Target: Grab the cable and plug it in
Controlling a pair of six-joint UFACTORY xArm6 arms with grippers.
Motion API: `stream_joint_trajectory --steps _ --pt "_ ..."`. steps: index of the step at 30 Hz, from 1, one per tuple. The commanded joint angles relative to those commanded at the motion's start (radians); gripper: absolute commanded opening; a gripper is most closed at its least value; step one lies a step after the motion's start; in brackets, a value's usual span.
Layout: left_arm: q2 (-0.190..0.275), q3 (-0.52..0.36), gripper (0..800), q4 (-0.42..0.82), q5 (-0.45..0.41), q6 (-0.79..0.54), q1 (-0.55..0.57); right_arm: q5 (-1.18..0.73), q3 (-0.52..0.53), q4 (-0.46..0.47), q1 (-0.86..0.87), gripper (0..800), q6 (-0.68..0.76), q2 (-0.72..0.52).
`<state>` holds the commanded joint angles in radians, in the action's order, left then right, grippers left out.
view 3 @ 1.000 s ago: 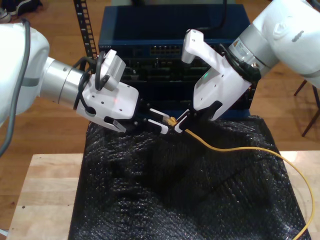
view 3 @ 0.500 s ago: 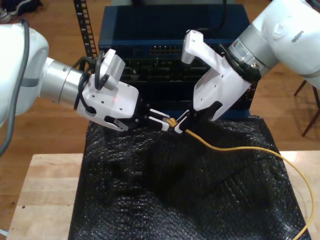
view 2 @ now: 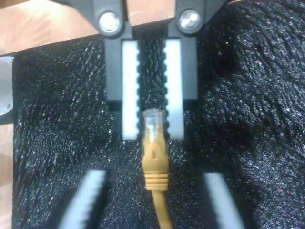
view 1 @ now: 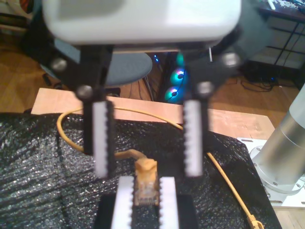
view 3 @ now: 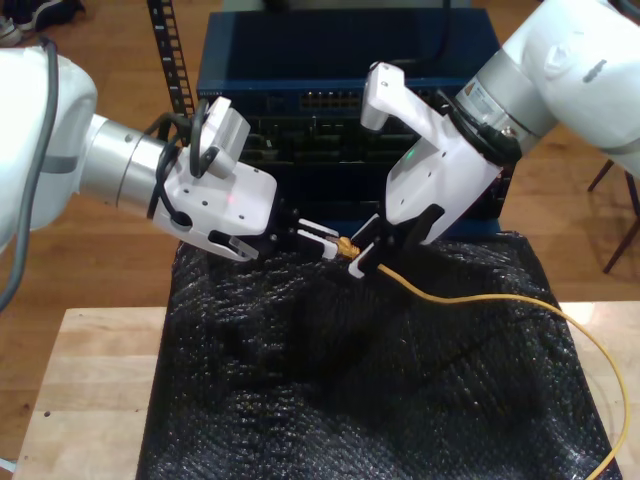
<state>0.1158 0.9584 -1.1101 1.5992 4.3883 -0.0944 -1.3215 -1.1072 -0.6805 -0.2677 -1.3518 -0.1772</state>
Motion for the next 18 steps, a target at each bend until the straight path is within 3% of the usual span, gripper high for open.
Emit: stream_joint_trajectory --steps 8,12,18 --pt "-0.038 0.0 11 -0.035 0.054 0.018 -0.026 0.014 -0.026 0.0 0.008 796 -0.097 -0.034" --pt "-0.084 0.0 13 -0.084 0.106 0.058 -0.086 0.014 -0.051 -0.003 0.009 797 -0.118 -0.038" --pt "-0.109 -0.005 20 -0.104 0.175 0.063 -0.141 0.017 -0.028 0.005 0.008 796 -0.19 -0.12"
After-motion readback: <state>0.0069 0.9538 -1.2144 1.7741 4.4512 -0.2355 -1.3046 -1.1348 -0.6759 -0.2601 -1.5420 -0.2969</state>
